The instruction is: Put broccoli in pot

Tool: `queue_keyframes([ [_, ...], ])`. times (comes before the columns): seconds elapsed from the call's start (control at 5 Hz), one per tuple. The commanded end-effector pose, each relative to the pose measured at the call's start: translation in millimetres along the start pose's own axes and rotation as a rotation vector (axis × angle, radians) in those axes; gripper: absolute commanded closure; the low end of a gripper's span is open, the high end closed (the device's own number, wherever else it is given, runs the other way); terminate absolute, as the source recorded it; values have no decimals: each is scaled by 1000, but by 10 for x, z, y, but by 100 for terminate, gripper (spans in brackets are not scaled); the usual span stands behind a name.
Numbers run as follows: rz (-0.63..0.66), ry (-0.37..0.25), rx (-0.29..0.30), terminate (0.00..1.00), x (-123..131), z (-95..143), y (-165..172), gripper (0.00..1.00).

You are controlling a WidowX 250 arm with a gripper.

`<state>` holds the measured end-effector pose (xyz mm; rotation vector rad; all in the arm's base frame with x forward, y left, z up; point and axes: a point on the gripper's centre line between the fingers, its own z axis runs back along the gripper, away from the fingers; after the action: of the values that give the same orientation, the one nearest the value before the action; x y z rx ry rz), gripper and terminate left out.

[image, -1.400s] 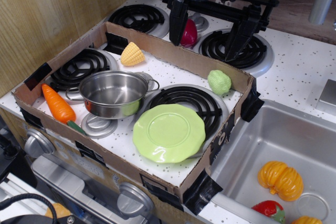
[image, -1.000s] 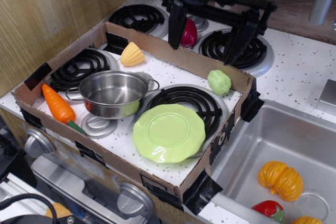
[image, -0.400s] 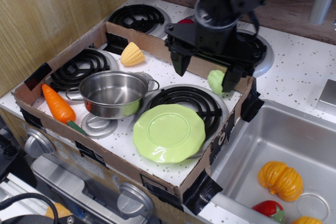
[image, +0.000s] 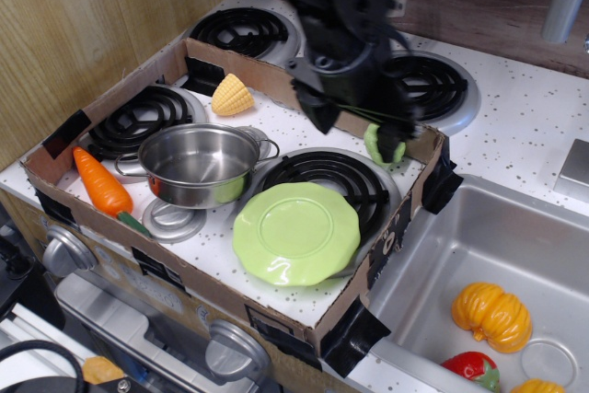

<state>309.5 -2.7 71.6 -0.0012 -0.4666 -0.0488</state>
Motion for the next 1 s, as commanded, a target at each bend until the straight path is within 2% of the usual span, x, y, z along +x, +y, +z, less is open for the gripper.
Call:
queue_keyframes([
  [0.0, -41, -47, -68, 0, 502, 27, 118, 0],
  [0.4, -21, -48, -93, 0, 545, -130, -12, 0],
  [0.6, 38, -42, -40, 0, 430, -206, -51, 0],
  [0.8, 98, 20, 26, 0, 379, -198, -23, 0],
])
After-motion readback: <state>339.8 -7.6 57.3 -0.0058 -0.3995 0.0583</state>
